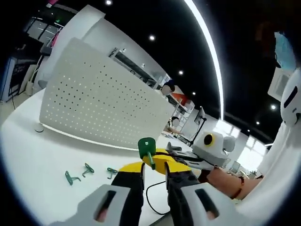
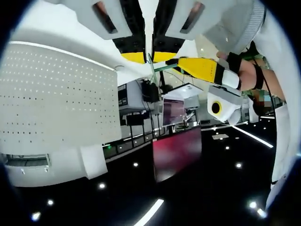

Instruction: Insert the hook assembly into the mounting plate slot until the hook locks in place.

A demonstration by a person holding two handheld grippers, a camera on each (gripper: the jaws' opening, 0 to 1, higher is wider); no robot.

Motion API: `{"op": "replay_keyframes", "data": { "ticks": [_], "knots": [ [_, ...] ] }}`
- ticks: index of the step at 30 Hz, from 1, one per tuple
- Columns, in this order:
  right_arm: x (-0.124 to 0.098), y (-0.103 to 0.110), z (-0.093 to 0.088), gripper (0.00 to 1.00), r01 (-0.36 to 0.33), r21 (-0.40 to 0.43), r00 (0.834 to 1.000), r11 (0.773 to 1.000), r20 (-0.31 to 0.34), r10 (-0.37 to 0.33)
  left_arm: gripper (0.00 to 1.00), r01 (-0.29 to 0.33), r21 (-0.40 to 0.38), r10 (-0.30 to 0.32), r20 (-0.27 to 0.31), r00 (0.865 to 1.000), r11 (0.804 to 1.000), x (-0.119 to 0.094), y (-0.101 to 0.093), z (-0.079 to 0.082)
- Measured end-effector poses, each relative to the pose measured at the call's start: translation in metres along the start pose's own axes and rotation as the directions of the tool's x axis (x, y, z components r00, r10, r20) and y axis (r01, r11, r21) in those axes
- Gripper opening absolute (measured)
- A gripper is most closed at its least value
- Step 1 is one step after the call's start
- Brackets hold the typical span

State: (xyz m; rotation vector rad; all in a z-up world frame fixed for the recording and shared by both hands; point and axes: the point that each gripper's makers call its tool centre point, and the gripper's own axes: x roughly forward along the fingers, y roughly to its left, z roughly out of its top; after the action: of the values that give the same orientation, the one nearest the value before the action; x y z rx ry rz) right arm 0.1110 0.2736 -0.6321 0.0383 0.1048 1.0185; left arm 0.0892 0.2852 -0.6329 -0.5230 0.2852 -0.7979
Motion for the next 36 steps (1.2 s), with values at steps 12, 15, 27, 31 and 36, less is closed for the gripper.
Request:
{"op": "replay_keyframes", "data": {
  "ticks": [12, 15, 27, 31, 36],
  "knots": [
    [0.003, 0.005, 0.004, 0.02, -0.007, -0.001, 1.0, 1.0, 0.023, 0.007, 0.05, -0.019, -0.003, 0.019, 0.043, 0.999, 1.0, -0.001, 0.003, 0.009],
    [0.004, 0.01, 0.003, 0.02, -0.024, -0.027, 1.0, 0.999, 0.016, 0.025, 0.05, -0.023, -0.01, 0.023, 0.026, 0.999, 1.0, 0.002, 0.004, 0.006],
    [0.004, 0.005, 0.007, 0.04, -0.002, -0.075, 1.0, 0.997, 0.009, 0.003, 0.02, -0.048, 0.039, 0.047, 0.029, 0.998, 0.998, 0.006, 0.006, 0.01],
    [0.003, 0.001, 0.008, 0.04, 0.007, -0.071, 1.0, 0.997, 0.014, -0.006, 0.02, -0.05, 0.063, 0.049, 0.025, 0.998, 0.997, 0.009, 0.006, 0.014],
    [0.0, -0.006, 0.008, 0.09, 0.022, -0.092, 1.0, 0.996, 0.005, -0.022, 0.02, -0.068, 0.076, 0.065, 0.038, 0.997, 0.995, 0.011, 0.012, 0.021]
  ]
}}
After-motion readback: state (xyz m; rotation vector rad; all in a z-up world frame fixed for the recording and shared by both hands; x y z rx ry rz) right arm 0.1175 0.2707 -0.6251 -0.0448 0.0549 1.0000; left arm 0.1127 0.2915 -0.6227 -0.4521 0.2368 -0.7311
